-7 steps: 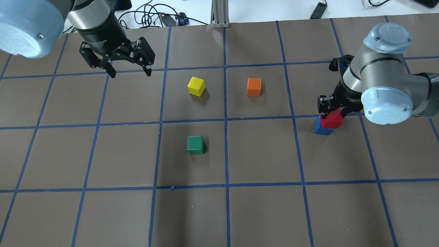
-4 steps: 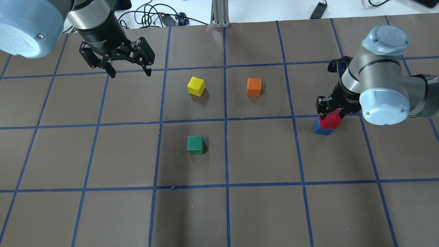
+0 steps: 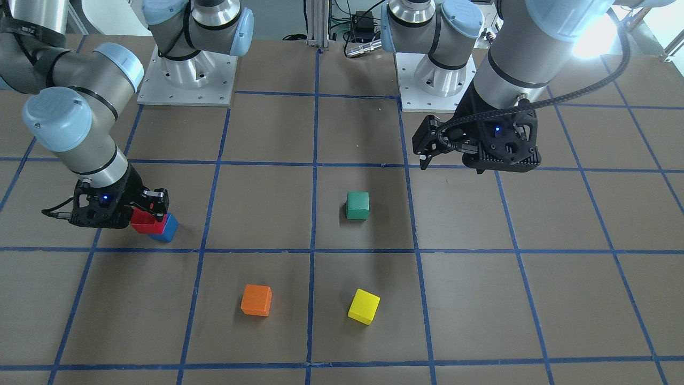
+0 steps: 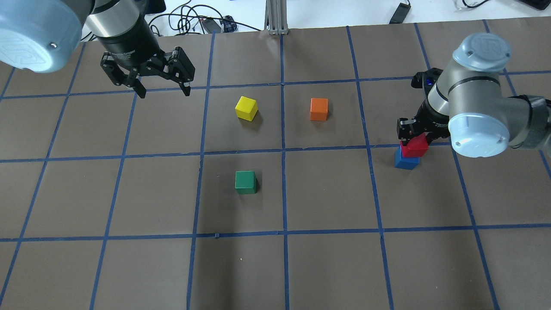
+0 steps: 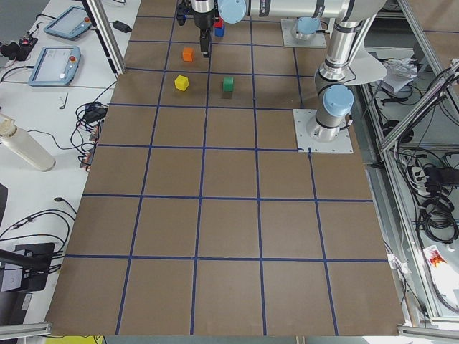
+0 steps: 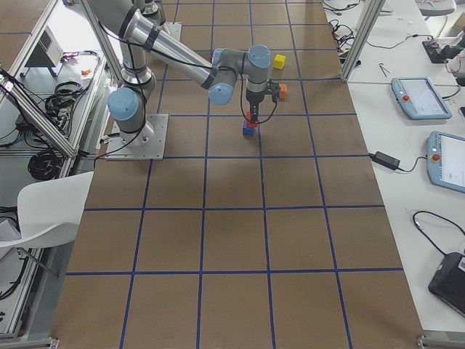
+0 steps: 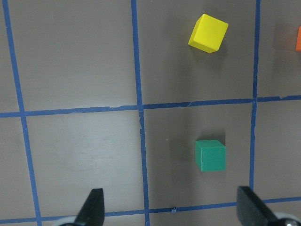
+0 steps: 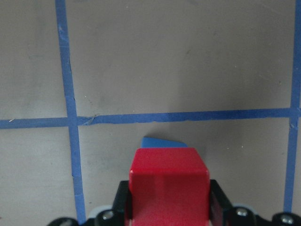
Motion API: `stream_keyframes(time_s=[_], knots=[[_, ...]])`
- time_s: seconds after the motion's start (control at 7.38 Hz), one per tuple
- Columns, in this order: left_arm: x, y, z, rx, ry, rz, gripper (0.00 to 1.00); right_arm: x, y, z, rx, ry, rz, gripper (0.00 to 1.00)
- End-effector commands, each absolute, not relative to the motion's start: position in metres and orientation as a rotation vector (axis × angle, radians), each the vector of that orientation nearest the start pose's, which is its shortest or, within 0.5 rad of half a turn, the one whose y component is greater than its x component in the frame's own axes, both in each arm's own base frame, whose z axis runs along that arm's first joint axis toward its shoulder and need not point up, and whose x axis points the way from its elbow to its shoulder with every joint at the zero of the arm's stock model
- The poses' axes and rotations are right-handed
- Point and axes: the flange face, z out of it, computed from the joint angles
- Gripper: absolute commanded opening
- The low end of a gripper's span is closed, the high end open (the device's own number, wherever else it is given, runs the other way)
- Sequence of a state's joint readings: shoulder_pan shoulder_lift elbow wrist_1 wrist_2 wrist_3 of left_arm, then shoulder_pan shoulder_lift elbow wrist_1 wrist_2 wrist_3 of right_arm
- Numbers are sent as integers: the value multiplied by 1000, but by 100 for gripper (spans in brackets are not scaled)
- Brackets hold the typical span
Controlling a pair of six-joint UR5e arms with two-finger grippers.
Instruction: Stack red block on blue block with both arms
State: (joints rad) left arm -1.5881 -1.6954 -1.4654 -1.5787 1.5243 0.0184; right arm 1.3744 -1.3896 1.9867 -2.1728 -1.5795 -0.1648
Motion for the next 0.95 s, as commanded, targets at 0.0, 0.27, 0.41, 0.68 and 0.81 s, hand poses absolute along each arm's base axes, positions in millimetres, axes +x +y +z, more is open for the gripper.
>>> stream_keyframes(time_s=[0.0,0.27,0.41,0.68,0.81], knots=[[-147,-541,477,55,3187,34,100,32,-515,259,56,3154,11,100],[-148,-541,478,58,3187,32,100,33,-532,304,73,3150,-51,100],[-148,-541,477,58,3187,32,100,33,-540,348,70,3140,21,100],[-148,-542,476,58,3187,24,100,77,-529,392,122,3145,39,100],[-149,-541,478,61,3185,20,100,101,-524,417,102,3150,-28,100]])
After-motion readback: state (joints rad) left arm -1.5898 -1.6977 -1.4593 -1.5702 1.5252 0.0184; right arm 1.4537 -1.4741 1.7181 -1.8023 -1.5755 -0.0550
